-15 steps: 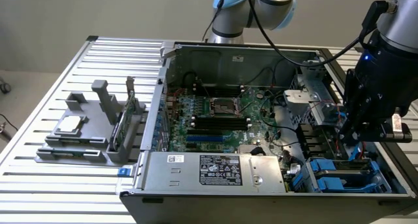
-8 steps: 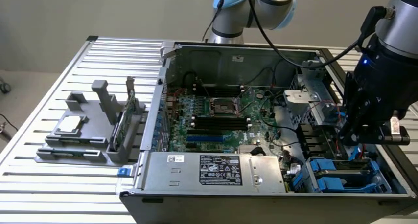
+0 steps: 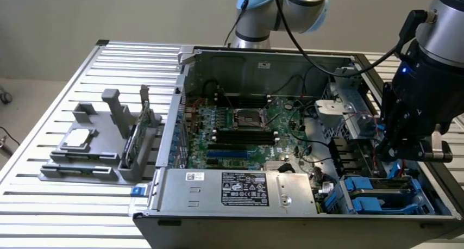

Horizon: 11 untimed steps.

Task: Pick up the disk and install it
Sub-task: 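Insert the second disk wire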

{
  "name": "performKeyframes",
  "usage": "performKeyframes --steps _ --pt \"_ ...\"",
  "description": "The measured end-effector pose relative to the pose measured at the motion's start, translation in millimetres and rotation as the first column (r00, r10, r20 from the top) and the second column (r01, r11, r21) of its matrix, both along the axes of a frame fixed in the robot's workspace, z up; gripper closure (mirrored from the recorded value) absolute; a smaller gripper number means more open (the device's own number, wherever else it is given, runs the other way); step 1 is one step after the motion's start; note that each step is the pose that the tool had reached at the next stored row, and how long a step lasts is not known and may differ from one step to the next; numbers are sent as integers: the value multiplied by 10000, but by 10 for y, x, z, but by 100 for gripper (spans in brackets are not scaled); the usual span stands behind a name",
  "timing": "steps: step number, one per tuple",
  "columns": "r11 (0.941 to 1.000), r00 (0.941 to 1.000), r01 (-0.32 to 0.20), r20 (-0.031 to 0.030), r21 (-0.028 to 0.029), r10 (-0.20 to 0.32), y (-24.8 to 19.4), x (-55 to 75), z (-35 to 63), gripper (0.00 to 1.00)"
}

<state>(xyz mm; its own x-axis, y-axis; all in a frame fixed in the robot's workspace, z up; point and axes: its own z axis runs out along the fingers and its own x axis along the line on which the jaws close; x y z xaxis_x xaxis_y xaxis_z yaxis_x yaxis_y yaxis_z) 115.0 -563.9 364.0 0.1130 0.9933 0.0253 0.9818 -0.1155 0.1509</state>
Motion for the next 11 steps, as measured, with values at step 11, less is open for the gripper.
performKeyframes --steps 11 --pt "10000 10000 -7 0 49 7 -55 -36 -22 84"
